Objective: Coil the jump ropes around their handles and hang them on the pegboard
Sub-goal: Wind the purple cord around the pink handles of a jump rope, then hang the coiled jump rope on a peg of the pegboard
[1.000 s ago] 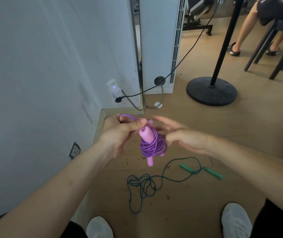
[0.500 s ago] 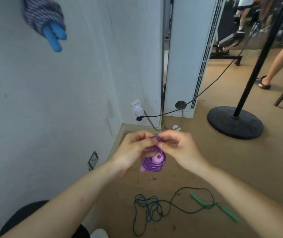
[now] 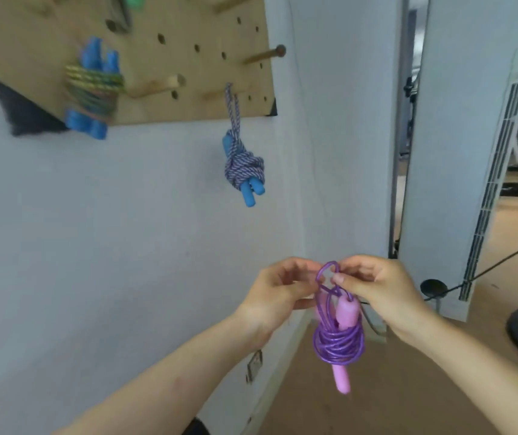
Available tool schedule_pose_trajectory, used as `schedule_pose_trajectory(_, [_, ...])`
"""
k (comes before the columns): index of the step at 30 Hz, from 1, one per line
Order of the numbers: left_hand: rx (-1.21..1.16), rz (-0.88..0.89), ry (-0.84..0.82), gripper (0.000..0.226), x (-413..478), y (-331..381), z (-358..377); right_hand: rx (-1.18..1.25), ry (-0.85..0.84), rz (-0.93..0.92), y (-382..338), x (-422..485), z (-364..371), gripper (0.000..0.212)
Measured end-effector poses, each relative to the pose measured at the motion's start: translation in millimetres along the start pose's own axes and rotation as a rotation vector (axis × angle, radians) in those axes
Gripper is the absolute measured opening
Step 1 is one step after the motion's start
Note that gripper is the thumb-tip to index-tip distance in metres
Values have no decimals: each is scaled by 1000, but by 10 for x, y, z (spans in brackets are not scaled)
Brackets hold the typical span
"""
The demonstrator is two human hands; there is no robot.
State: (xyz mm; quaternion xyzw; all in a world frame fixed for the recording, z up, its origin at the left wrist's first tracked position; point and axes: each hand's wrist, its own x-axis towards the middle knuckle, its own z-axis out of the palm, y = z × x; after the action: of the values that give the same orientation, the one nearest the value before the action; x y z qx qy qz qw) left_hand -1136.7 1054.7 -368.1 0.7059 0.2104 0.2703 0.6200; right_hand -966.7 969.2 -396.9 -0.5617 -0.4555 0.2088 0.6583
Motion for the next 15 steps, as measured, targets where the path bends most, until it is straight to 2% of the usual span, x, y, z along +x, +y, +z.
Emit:
schedule_pose_trajectory(6, [109,145,130,14,7,541,-284,11,-32,-132,-741,506,304,18])
schedule_pose_trajectory(15, [90,478,570,8,0,1394,-641,169,-68,-224,-1680,1046,837,15])
